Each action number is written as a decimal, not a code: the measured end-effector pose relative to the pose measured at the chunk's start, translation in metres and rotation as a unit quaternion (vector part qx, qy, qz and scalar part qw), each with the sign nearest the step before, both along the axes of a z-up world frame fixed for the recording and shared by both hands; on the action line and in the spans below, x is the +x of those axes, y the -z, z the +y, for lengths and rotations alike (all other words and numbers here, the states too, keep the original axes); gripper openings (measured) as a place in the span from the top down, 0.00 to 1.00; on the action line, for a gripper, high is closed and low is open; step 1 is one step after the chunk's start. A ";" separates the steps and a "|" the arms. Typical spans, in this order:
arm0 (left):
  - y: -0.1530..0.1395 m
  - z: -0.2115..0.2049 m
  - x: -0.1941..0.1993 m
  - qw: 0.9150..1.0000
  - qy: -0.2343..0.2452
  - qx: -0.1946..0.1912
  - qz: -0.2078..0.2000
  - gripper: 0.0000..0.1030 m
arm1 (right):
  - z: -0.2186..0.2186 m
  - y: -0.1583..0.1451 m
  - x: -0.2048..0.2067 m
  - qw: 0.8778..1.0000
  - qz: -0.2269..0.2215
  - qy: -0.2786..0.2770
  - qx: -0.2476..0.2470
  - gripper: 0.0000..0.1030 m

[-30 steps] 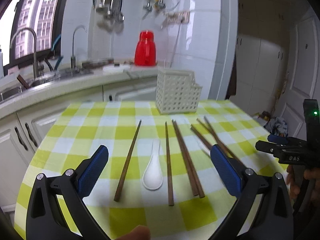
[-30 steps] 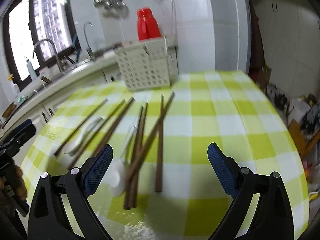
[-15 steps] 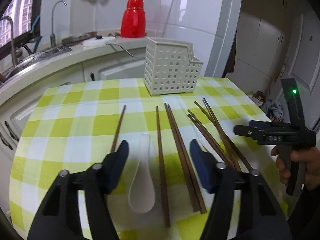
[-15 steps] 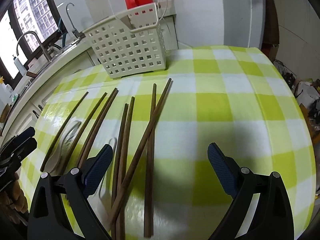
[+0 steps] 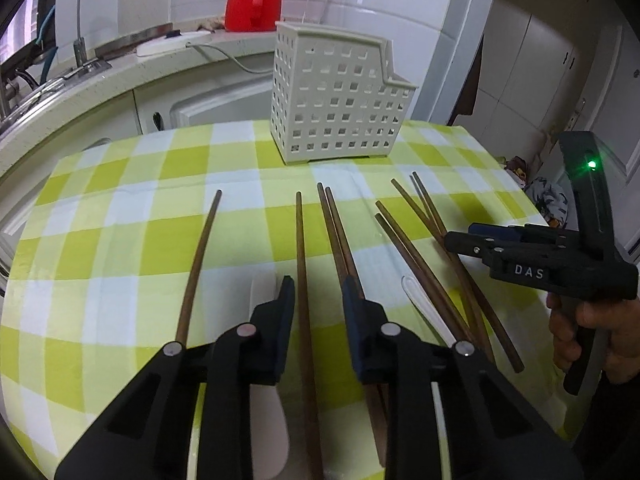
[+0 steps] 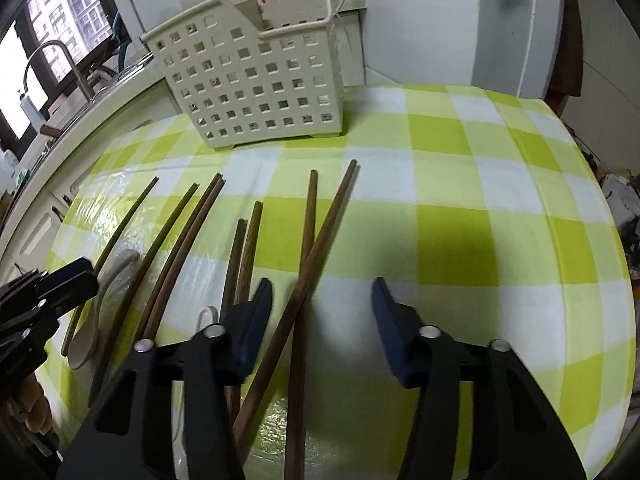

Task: Organize utensils
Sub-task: 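Close the left tool on one chopstick while the right tool closes on another, then lift the held chopsticks upright with both tools and carry them over the white caddy, then lower the chopsticks into the caddy and open both tools, then move both tools back down to the remaining chopsticks on the cloth, then close the left tool on a chopstick while the right tool grasps another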

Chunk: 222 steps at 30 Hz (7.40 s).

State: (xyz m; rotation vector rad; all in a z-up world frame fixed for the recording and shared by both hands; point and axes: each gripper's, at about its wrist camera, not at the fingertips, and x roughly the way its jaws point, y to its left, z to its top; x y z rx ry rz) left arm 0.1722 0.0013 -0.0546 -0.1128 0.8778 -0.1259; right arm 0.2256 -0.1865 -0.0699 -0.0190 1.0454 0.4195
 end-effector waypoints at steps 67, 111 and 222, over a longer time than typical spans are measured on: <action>0.020 -0.033 0.051 0.998 0.026 0.037 0.036 0.94 | -0.016 0.007 0.013 0.997 -0.002 0.038 -0.069 0.92; -0.211 -0.009 0.020 0.989 0.026 0.001 -0.147 0.94 | -0.031 -0.217 -0.014 0.984 -0.175 -0.014 0.037 0.93; 0.027 -0.043 0.043 0.998 0.019 0.043 0.052 0.78 | -0.005 0.007 -0.007 0.998 -0.022 -0.005 -0.054 0.60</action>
